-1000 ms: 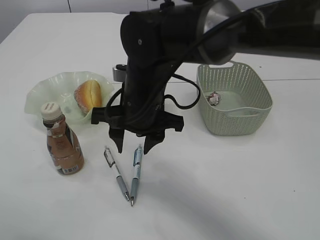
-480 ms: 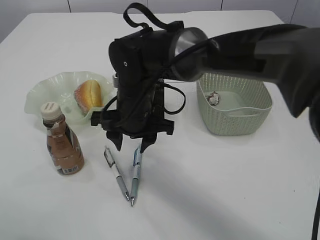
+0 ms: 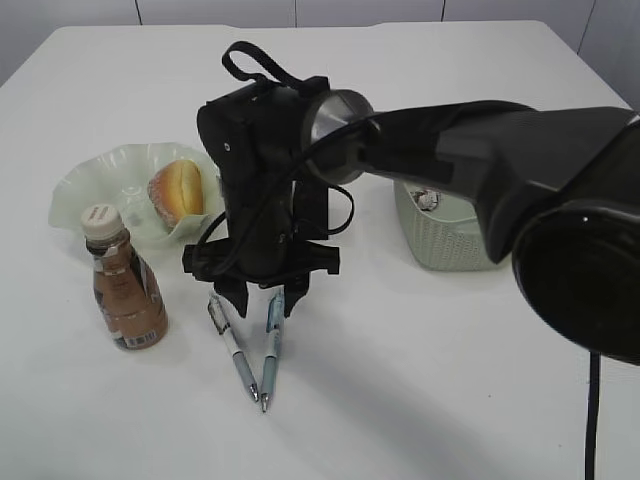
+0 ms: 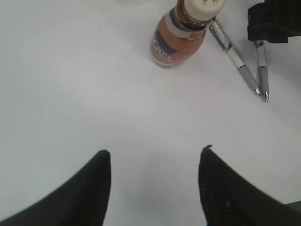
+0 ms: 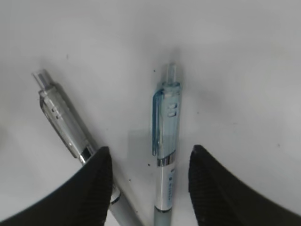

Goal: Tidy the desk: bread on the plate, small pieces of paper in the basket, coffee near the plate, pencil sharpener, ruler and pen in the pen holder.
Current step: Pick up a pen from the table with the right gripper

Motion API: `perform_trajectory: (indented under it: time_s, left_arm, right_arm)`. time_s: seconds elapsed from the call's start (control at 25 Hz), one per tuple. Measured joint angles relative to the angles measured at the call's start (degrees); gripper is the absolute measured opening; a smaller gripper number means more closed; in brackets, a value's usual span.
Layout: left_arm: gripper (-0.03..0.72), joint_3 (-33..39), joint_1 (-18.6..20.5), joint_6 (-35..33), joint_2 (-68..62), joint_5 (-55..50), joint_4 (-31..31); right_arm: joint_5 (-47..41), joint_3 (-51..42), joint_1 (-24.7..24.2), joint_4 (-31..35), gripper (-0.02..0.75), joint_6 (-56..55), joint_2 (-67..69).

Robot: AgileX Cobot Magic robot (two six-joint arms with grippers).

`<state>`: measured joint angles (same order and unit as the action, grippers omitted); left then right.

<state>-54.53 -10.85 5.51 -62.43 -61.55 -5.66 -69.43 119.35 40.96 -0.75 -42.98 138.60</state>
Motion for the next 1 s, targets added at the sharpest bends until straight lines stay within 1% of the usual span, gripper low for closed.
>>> perform_trajectory:
  time_s: [0.2,0.68,0.92,1.0]
  left_arm:
    - [0.433,0.0,0.0,0.0,0.0,0.0,0.0]
    - [0.433,0.0,0.0,-0.1,0.0,0.1,0.0]
    - [0.433,0.0,0.0,-0.1,0.0,0.4,0.0]
    - [0.433,0.0,0.0,-0.1,0.0,0.4,0.0]
  right_arm:
    - [-0.2,0.0,0.0,0.8,0.385,3.3,1.7]
    - [-0.2,0.0,-0.3,0.8,0.379,5.0,3.3]
    - [-0.2,0.0,-0.7,0.0,0.266,5.0,3.3]
    - [-0.2,0.0,-0.7,0.0,0.253,5.0,3.3]
